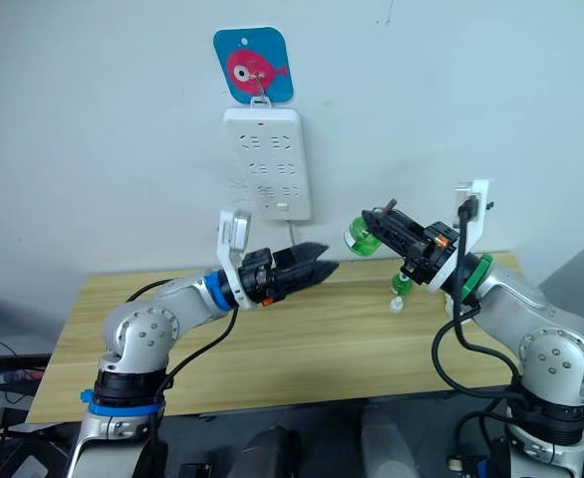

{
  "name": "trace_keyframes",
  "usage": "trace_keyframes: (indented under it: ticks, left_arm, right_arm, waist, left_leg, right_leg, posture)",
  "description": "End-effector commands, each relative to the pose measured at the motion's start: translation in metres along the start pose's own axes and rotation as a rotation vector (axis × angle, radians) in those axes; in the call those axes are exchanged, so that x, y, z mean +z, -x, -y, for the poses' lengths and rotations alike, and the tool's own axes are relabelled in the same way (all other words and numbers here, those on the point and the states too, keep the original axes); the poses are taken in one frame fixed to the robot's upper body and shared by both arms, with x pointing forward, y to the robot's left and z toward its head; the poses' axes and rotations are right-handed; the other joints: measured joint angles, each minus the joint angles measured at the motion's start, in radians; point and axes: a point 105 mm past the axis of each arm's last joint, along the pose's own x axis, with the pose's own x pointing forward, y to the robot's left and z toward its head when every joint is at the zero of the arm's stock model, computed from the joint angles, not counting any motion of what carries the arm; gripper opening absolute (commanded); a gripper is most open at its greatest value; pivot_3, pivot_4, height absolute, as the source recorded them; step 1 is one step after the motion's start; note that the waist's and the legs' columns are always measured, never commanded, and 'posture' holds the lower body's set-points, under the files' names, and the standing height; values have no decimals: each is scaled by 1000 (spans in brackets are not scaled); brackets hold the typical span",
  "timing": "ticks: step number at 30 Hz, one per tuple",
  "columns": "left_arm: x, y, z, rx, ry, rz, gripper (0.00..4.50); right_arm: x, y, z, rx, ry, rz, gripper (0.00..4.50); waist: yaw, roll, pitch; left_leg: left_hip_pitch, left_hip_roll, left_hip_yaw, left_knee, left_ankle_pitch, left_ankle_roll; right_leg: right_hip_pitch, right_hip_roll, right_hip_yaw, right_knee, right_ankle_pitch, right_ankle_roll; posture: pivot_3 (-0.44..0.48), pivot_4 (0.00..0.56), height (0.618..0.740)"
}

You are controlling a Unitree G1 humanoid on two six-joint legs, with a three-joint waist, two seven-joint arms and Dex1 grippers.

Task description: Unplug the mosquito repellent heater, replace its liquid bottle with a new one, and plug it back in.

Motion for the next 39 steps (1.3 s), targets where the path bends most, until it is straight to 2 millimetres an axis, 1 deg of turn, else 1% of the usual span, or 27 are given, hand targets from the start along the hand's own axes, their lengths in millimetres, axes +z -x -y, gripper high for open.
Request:
trace_keyframes:
  ticks: [1,4,6,8,12,19,22,24,32,36,39]
  left_arm:
    - [18,-8,16,-58,72,71,4420]
    - [24,-15,23,-93,144,99,4420]
    - [22,-18,24,-97,178,96,4420]
    - [21,-21,24,-96,207,103,4420]
    - [27,-30,29,-113,261,155,4420]
    - [33,-38,36,-143,305,185,4420]
    - [32,-39,39,-155,312,175,4420]
    - [27,-38,41,-166,320,150,4420]
    - [16,-34,34,-146,355,116,4420]
    - [16,-34,34,-145,367,127,4420]
    - [21,-37,33,-147,370,152,4420]
  right_arm:
    - [14,1,-14,19,-114,102,837]
    - [17,-1,-19,21,-214,142,837]
    - [20,-3,-24,35,-269,161,837]
    - [21,-4,-27,40,-299,164,837]
    - [21,-3,-27,36,-352,174,837]
    - [12,0,-24,34,-367,157,837]
    - [10,0,-24,35,-366,155,837]
    - [10,0,-24,37,-365,157,837]
    - [17,-5,-31,46,-370,176,837]
    - [18,-8,-34,48,-378,180,837]
    - [16,-9,-35,49,-382,175,837]
  waist:
    - [-1,0,-2]
    - [-2,0,-9]
    - [-3,0,-13]
    - [-4,0,-14]
    - [-3,0,-15]
    - [-2,0,-16]
    - [-2,0,-17]
    - [-2,0,-17]
    - [-2,0,-17]
    - [-2,0,-17]
    - [-2,0,-17]
  left_leg:
    - [0,0,0,0,0,0]
    - [0,0,1,0,0,0]
    - [0,0,1,0,0,0]
    - [1,0,2,0,0,0]
    - [1,-1,2,0,0,0]
    - [1,-1,3,0,0,0]
    - [1,-1,3,0,0,0]
    - [1,-1,4,0,0,0]
    - [1,-1,4,0,0,0]
    - [1,-1,4,0,0,0]
    - [1,-1,4,0,0,0]
  right_leg:
    - [0,0,0,0,0,0]
    - [0,1,0,0,0,0]
    - [0,2,0,0,0,0]
    - [0,3,1,0,0,0]
    - [1,4,1,0,0,0]
    - [1,5,2,-1,0,0]
    - [1,5,1,-1,0,0]
    - [1,5,1,-1,0,0]
    - [1,5,1,-1,0,0]
    - [1,5,2,-1,0,0]
    - [1,5,2,-1,0,0]
  posture:
    - [-195,150,740]
    - [-195,150,740]
    - [-200,145,740]
    - [-200,145,740]
    - [-200,144,740]
    - [-198,145,740]
    - [-199,146,740]
    - [-199,146,740]
    - [-199,146,740]
    - [-202,144,740]
    - [-202,144,740]
